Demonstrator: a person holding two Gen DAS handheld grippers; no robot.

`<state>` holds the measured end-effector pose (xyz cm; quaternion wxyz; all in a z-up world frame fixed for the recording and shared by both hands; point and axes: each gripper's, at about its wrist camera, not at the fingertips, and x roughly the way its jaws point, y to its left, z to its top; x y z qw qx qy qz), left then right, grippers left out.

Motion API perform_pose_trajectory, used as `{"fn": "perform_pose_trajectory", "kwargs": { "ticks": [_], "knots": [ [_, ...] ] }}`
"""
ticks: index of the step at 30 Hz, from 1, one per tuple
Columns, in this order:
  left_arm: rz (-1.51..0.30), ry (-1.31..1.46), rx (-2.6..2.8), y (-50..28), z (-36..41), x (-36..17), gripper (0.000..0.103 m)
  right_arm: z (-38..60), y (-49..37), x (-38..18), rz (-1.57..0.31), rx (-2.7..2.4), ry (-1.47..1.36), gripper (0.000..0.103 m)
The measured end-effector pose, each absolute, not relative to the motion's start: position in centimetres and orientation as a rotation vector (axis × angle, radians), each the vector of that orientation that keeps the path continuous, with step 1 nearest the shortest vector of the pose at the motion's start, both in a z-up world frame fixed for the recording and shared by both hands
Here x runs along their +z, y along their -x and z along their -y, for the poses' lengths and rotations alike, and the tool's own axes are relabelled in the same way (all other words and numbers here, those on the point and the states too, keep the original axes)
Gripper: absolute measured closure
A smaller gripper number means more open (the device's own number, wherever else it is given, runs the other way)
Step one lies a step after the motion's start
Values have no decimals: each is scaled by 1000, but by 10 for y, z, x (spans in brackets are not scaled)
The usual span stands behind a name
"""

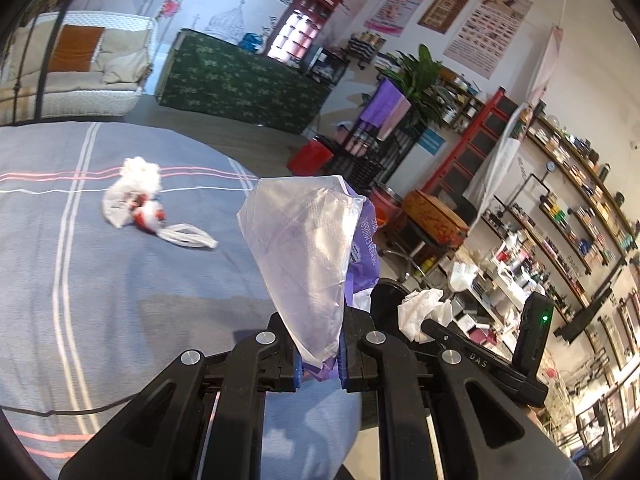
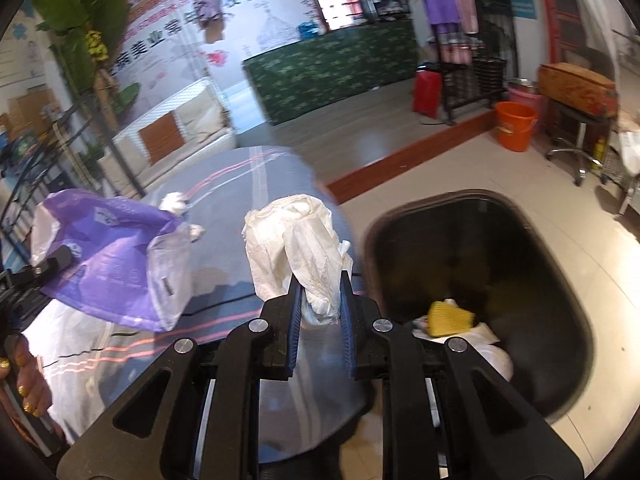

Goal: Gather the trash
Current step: 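Carry the purple bag and white cloth over the black bin, then open the right tool to drop the cloth while the left tool drops the bag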

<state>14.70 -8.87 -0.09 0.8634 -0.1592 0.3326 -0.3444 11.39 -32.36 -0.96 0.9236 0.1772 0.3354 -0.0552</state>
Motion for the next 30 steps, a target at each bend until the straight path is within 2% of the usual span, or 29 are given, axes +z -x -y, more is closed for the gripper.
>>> {"fn": "perform_pose_trajectory", "kwargs": {
  "ticks": [11, 13, 14, 18, 30],
  "knots": [
    [-727, 268, -874, -139, 164, 3, 91, 385, -93, -43, -745, -319, -422, 84],
    [-742, 247, -897, -137, 179, 0, 91, 390, -91, -49, -752, -342, -435, 78],
    [-750, 236, -906, -137, 186, -2, 91, 393, -89, -52, -753, -349, -439, 69],
    [-783, 185, -940, -135, 214, -11, 91, 403, -83, -59, -754, -358, -466, 52],
    [-872, 78, -1021, -126, 271, -36, 91, 435, -56, -62, -715, -441, -532, 50]
  ]
}}
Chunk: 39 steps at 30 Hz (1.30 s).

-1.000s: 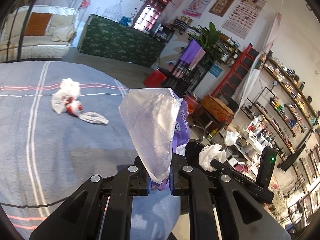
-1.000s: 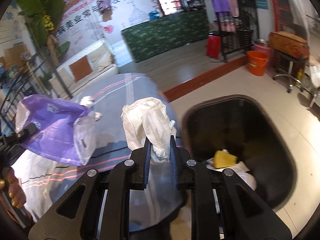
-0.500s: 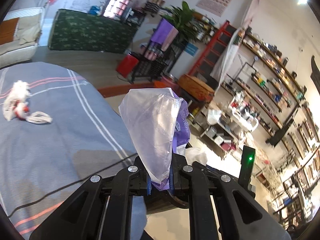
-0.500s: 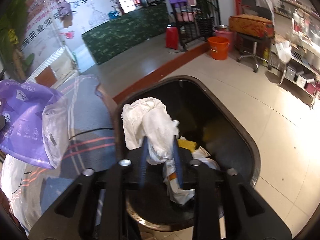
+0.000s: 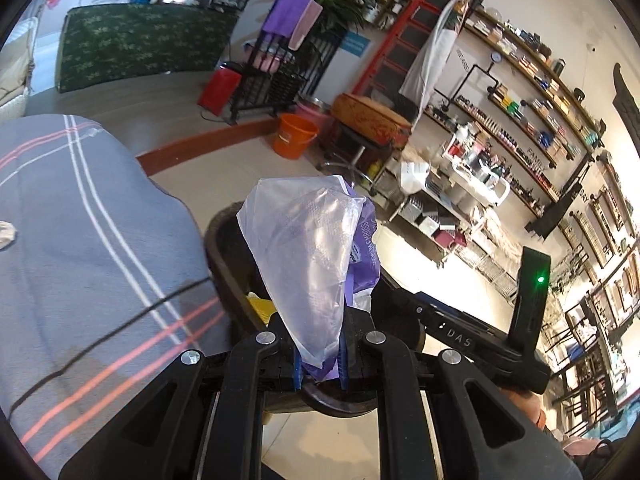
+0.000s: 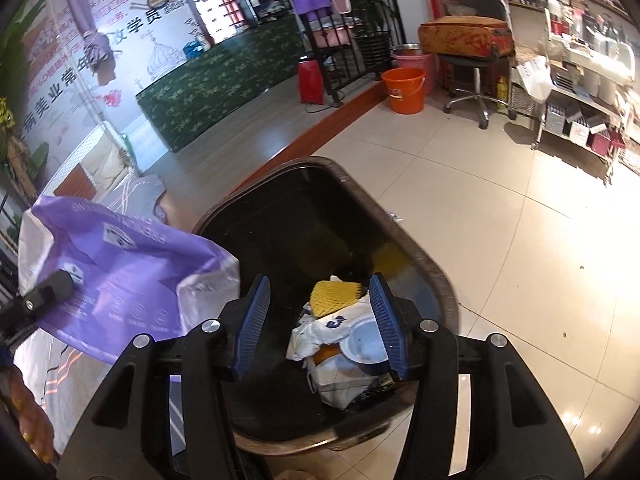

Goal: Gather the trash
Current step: 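Open the right tool to drop the cloth while the left tool drops the bag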

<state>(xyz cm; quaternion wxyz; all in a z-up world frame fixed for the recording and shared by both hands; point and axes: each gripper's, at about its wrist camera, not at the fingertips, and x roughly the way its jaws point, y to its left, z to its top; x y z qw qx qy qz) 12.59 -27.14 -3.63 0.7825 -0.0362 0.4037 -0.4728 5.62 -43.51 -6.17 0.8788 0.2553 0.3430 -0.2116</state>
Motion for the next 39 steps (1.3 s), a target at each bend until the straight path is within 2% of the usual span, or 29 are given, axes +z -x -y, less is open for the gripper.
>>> {"fn": "perform_pose_trajectory", "kwargs": {
  "ticks": [15, 17, 19, 20, 22, 25, 31, 39],
  "knots": [
    [-952, -56, -1076, -120, 314, -56, 89, 448, -41, -59, -682, -483, -557, 49],
    [-947, -87, -1070, -119, 317, -58, 83, 450, -38, -59, -676, -494, -565, 47],
    [-955, -91, -1070, -120, 319, -59, 64, 454, -35, -58, -669, -507, -572, 45],
    [-962, -80, -1070, -122, 318, -61, 59, 455, -34, -58, -668, -513, -575, 45],
    [-973, -64, -1068, -124, 316, -63, 42, 459, -32, -57, -667, -524, -579, 45],
    [-978, -73, -1069, -123, 316, -65, 33, 463, -30, -57, -666, -533, -592, 44],
    [-976, -47, -1089, -117, 313, -62, 20, 461, -32, -56, -662, -531, -596, 43],
    [-975, -68, -1077, -114, 309, -61, 20, 458, -36, -55, -659, -520, -597, 43]
  ]
}}
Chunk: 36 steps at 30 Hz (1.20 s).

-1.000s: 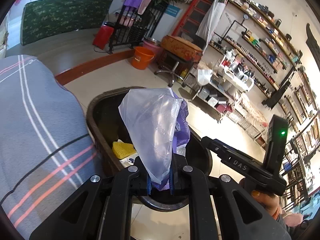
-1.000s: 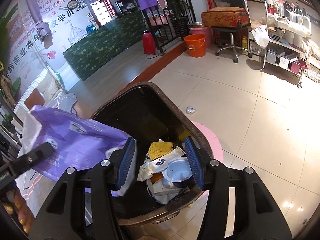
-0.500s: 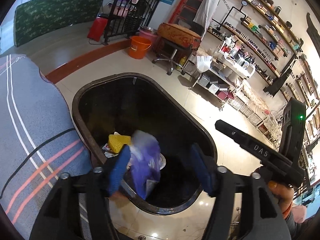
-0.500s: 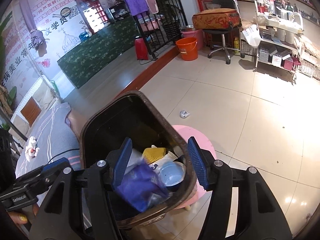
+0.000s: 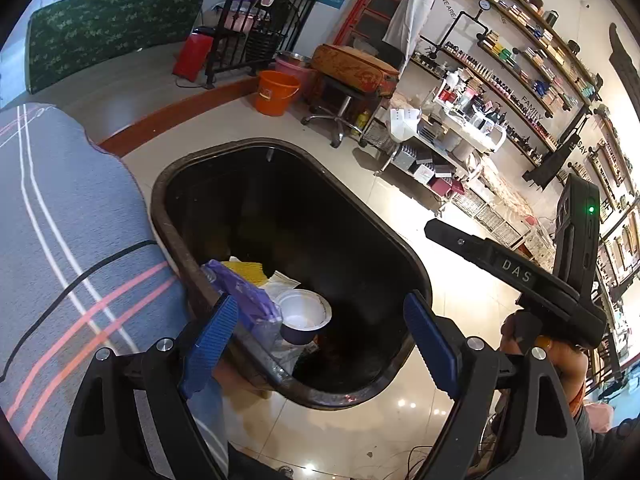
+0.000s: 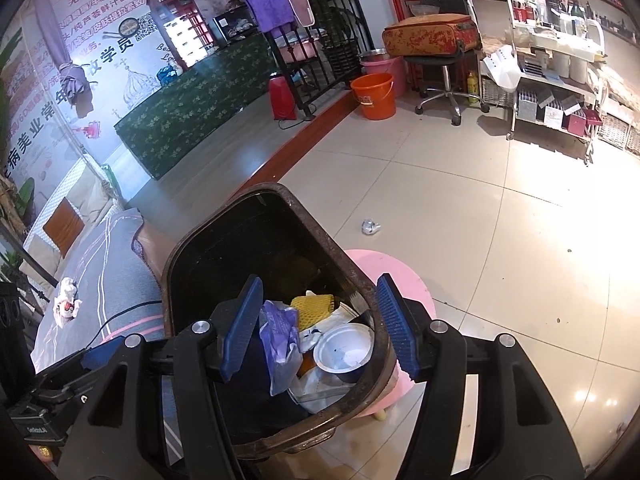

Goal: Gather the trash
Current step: 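Open the right tool to drop the cloth while the left tool drops the bag, then move both open tools back over the bed toward the white tissues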

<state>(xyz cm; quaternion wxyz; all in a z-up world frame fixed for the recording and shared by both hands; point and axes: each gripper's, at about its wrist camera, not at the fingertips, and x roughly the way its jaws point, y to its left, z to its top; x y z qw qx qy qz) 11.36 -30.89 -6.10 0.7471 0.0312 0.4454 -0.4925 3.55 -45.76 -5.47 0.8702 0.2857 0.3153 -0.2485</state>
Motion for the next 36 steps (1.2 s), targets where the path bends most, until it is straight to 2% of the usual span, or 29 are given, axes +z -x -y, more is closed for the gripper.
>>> {"fn": "perform_pose_trajectory", "kwargs": {
  "ticks": [11, 13, 14, 15, 19, 36],
  "knots": [
    [-948, -34, -1085, -111, 280, -48, 20, 453, -47, -56, -668, -461, -614, 38],
    [-939, -30, -1080, -111, 273, -45, 16, 448, -51, -57, -671, -446, -614, 33],
    [-931, -30, -1073, -112, 269, -43, 13, 445, -54, -57, -667, -436, -618, 26],
    [-917, -22, -1060, -113, 261, -39, 11, 442, -56, -57, -665, -424, -622, 26],
    [-898, -1, -1015, -121, 237, -34, 8, 421, -76, -55, -683, -363, -613, 26],
    [-879, 119, -557, -175, 85, -37, 6, 305, -167, -36, -748, -50, -438, 26]
  ]
}}
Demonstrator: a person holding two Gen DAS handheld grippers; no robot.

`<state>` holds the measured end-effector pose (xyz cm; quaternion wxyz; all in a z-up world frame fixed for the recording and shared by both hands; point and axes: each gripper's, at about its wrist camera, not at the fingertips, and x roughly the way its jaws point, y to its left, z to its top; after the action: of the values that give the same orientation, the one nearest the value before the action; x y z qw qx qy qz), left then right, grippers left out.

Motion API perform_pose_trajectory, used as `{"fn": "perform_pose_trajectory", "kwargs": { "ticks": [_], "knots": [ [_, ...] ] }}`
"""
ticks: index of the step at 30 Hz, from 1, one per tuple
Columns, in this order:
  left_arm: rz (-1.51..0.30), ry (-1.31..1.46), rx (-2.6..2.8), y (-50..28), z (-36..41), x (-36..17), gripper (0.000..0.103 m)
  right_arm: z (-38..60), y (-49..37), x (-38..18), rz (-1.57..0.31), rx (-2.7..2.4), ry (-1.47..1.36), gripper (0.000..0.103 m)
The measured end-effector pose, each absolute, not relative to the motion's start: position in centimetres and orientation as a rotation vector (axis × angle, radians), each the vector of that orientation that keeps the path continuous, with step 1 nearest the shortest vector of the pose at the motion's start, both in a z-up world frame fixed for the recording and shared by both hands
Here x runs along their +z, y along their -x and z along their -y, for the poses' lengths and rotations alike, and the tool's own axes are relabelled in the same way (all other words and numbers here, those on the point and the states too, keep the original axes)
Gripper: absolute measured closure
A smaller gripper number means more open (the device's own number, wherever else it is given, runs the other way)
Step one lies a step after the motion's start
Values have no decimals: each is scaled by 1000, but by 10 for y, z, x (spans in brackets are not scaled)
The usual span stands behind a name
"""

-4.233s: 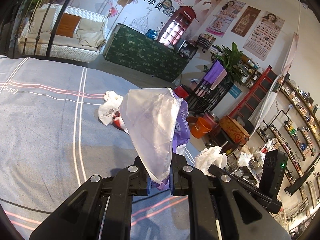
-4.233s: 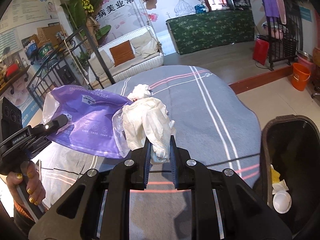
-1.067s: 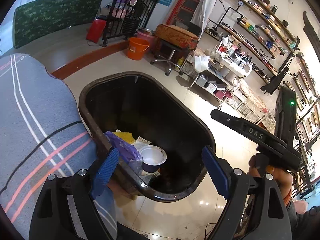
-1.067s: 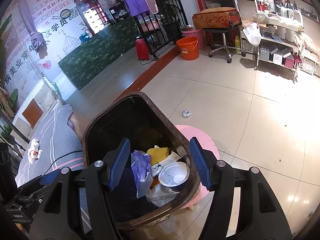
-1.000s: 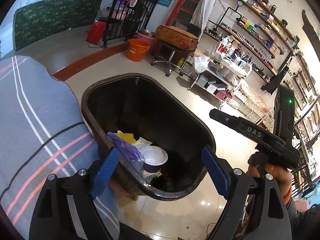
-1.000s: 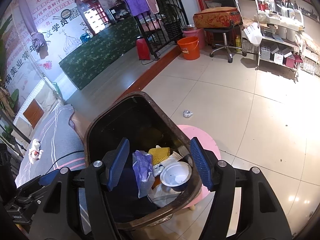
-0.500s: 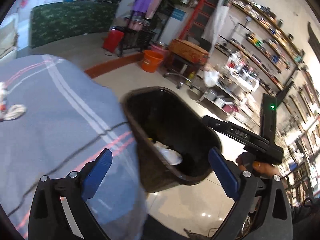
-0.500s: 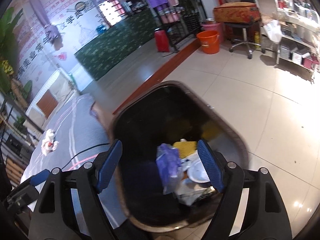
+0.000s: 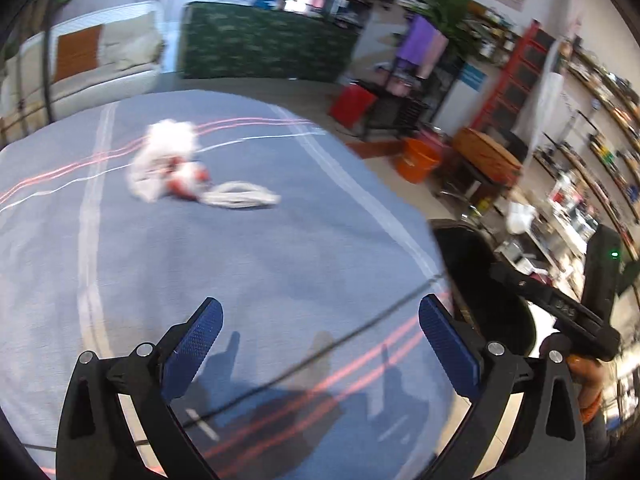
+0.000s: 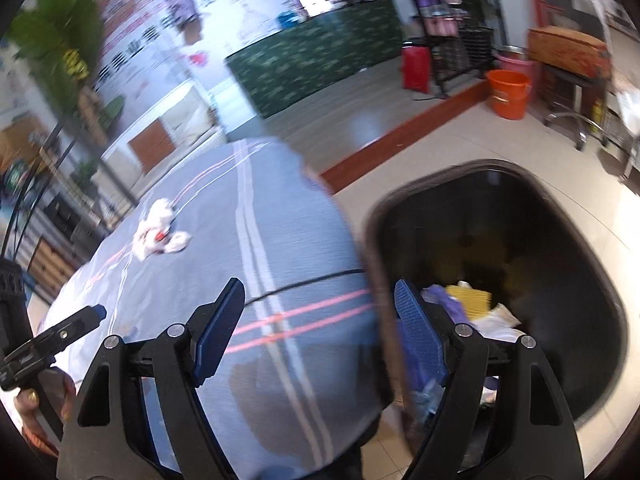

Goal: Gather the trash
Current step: 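Move both open tools back over the bed toward the white tissues, then grasp the white tissues with the left tool while the right tool grasps the white plastic bag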

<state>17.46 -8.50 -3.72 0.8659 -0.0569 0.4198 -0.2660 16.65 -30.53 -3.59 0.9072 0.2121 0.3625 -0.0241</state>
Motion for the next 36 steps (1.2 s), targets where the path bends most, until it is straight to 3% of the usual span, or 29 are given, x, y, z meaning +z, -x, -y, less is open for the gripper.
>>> {"fn": "perform_pose_trajectory", "kwargs": {
  "ticks": [12, 32, 36],
  "knots": [
    [-891, 199, -369, -207, -9, -43, 6, 214, -235, -18, -770, 149, -269, 26],
    [-931, 195, -298, -286, -52, -59, 6, 93, -373, -39, -889, 314, -66, 26],
    [-934, 219, -288, -299, -62, -63, 6, 73, -395, -46, -904, 334, -12, 33]
  ]
}}
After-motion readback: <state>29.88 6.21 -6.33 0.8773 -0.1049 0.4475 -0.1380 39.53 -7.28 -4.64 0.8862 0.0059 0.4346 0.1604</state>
